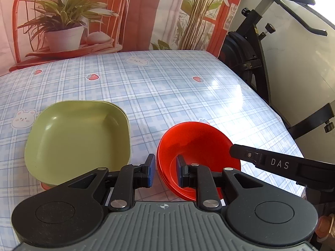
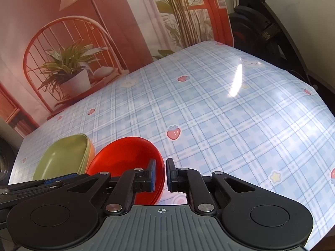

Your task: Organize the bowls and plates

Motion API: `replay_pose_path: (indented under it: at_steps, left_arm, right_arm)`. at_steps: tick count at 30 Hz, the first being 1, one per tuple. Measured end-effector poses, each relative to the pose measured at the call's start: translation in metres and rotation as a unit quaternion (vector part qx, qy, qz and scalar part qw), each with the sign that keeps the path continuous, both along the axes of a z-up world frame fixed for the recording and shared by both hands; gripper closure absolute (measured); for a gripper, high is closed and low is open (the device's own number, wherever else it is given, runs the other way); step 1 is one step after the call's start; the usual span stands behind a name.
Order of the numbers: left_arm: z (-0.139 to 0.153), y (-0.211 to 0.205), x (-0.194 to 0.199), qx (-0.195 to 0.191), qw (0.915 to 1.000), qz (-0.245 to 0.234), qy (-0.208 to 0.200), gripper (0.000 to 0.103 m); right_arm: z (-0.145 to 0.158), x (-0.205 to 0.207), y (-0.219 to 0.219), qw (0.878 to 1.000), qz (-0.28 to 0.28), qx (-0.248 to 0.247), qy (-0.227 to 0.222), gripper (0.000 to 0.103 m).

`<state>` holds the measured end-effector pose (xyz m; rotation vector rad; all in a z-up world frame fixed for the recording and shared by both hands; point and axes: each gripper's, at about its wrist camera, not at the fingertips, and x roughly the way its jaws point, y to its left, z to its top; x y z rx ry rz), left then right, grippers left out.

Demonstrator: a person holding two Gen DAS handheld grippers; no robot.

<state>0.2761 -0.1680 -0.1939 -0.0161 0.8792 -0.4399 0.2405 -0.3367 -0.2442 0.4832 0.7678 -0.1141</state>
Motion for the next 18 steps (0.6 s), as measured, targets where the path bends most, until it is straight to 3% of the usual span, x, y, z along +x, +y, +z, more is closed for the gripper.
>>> replay_pose_path:
  at_steps: [3,7,16,18]
  left_arm:
    - [-0.004,0.002,0.004,-0.004,1.0000,0.005,0.005,0.080]
    - [-0.013,-0.002,0.012,0.001,0.9998,-0.004,0.021,0.071]
    - [-0.034,-0.007,0.021,-0.018,0.9983,-0.018,0.053,0.072]
    - [-0.037,-0.006,0.021,-0.024,0.9980,-0.017,0.057,0.079]
  right_arm:
    - [-0.004,0.003,0.000,1.000,0.001,-0.003,0.009,0.087]
    - [-0.018,0.007,0.002,1.000,0.001,0.010,0.029,0.087]
    - [-0.032,0.015,0.009,0.999,0.012,0.024,0.045,0.089]
    - [-0.034,0.015,0.008,0.999,0.010,0.024,0.046,0.091]
